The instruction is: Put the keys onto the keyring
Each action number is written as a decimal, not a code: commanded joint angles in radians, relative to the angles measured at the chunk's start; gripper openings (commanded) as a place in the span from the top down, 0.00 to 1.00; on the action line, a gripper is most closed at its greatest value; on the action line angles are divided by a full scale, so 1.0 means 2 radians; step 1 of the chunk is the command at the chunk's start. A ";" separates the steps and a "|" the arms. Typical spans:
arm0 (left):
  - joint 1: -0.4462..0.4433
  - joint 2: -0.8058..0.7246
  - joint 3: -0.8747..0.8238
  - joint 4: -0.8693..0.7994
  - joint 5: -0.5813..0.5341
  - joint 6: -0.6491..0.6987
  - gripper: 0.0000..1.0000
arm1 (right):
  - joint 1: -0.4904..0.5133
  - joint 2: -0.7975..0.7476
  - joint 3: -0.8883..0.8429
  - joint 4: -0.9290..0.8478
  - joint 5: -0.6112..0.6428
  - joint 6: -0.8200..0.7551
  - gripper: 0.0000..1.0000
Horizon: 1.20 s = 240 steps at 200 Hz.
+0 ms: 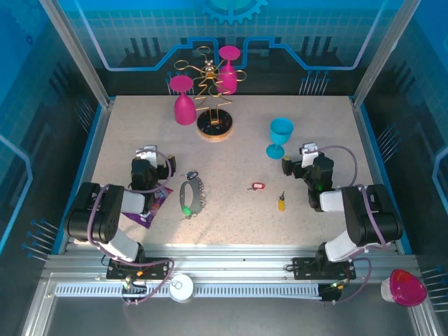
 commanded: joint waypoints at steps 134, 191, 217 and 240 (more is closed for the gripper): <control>0.009 -0.011 0.013 -0.008 0.024 -0.002 0.01 | -0.012 -0.003 0.006 0.002 -0.021 0.003 0.00; 0.014 -0.045 -0.009 0.007 0.030 -0.003 0.01 | -0.014 -0.046 0.005 -0.022 -0.047 -0.005 0.06; 0.014 -0.136 -0.013 -0.061 0.010 -0.010 0.01 | -0.005 -0.134 0.039 -0.147 -0.017 0.006 0.06; 0.013 -0.196 -0.008 -0.117 0.014 -0.032 0.01 | 0.001 -0.186 0.051 -0.214 0.004 0.075 0.09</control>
